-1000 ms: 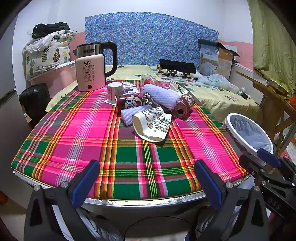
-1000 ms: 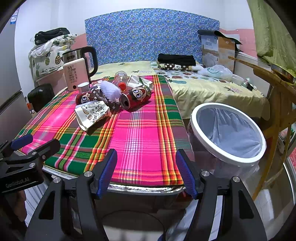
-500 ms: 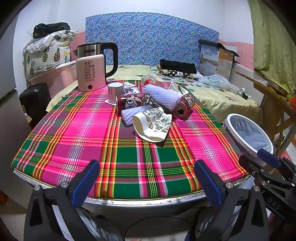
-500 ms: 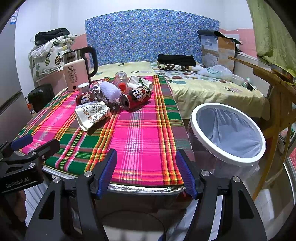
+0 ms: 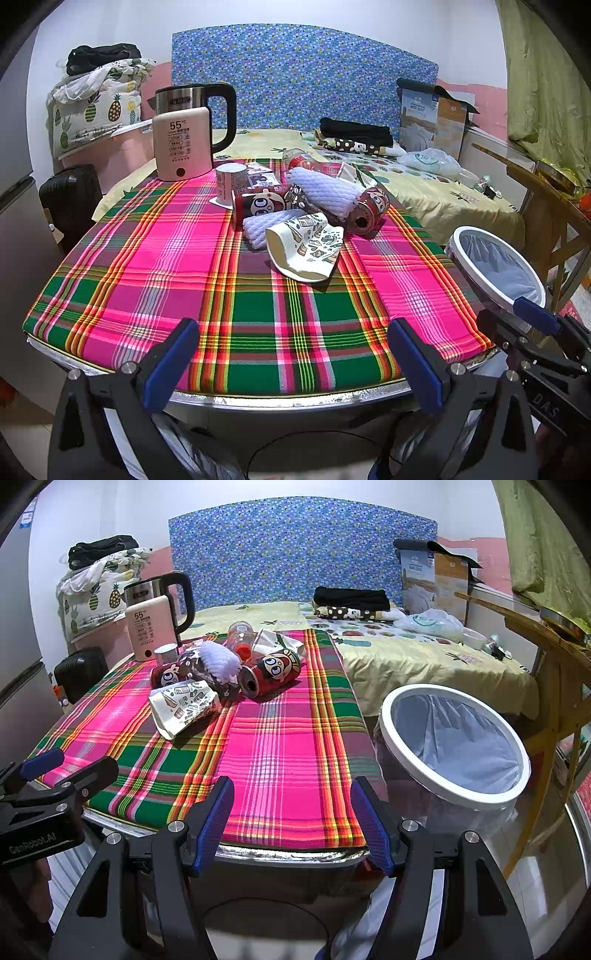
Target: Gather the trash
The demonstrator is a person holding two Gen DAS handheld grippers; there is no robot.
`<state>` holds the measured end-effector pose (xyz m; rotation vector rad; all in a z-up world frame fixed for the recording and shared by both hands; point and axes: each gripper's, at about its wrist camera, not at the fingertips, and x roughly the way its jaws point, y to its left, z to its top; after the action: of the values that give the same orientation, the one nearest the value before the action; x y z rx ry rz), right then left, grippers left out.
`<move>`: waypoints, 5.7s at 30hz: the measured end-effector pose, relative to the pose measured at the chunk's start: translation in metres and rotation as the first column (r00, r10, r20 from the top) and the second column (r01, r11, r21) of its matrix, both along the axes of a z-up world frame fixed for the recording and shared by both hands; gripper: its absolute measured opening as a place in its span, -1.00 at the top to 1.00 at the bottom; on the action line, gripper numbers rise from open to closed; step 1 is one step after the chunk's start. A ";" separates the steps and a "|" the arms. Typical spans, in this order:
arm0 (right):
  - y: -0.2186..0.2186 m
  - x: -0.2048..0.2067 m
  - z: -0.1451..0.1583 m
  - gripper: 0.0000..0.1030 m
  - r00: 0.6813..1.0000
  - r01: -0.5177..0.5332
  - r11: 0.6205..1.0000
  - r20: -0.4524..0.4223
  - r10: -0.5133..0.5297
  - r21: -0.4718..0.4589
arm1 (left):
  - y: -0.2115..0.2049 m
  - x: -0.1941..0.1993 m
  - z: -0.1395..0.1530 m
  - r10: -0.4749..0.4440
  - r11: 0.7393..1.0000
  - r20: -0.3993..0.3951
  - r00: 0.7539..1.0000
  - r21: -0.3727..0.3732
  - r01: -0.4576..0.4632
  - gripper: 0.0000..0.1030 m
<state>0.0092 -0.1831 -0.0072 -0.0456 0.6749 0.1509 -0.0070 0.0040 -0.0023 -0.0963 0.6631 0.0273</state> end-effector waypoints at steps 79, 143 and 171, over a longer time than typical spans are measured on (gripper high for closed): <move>0.011 0.106 0.008 -0.30 0.993 -0.078 0.996 -0.085 0.080 0.032 | 0.018 0.126 -0.013 -0.124 0.990 -0.068 0.990 -0.071 0.119 0.55; 0.000 0.166 -0.010 -0.05 0.975 -0.002 0.982 -0.217 0.044 0.188 | 0.046 0.153 -0.016 -0.092 0.985 -0.082 0.992 -0.155 0.079 0.67; -0.106 0.074 0.009 -0.05 0.978 0.176 0.974 -0.138 -0.156 0.142 | -0.115 0.139 0.007 -0.436 0.897 -0.068 0.897 -0.104 0.429 0.67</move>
<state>0.0833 -0.2892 0.0022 0.1701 0.7884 0.0444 0.1321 -0.1112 0.0046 -0.0286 0.7639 -0.4313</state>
